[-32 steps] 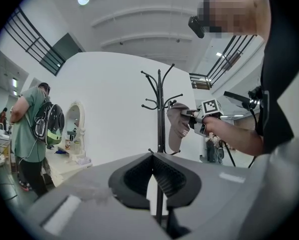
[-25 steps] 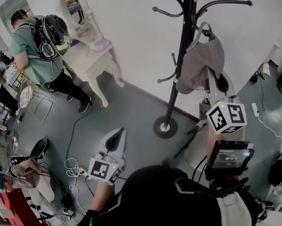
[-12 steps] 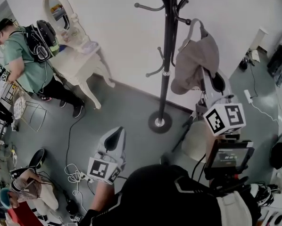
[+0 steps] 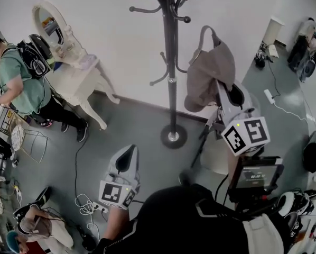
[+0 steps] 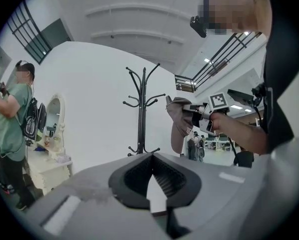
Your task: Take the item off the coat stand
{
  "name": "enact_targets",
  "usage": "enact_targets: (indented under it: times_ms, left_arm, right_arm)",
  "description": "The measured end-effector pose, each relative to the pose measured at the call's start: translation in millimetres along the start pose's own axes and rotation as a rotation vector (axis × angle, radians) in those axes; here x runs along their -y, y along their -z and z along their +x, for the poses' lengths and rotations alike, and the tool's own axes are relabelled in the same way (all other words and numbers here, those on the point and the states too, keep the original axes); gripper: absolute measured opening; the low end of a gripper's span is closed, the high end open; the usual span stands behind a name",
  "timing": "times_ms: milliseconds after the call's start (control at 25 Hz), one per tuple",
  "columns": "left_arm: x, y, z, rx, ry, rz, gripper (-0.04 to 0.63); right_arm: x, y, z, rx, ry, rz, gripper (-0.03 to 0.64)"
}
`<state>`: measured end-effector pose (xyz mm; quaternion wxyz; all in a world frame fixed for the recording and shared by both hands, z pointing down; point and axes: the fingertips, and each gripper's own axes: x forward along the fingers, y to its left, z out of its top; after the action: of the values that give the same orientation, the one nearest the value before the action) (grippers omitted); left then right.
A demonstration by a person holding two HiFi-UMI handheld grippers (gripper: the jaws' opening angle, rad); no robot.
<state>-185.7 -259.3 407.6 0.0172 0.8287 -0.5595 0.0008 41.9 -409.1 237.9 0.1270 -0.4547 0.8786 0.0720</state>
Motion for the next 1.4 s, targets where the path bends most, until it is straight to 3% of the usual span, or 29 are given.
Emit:
enact_targets:
  times_ms: [880,1400]
  left_arm:
    - [48,0,-10,0.017,0.119,-0.001,-0.009]
    - [53,1,-4,0.027,0.163,-0.004,-0.009]
  right_arm:
    - [3,14,-90,-0.071,0.108,-0.021,0.041]
    - [-4,40,-115,-0.114,0.151,-0.005,0.038]
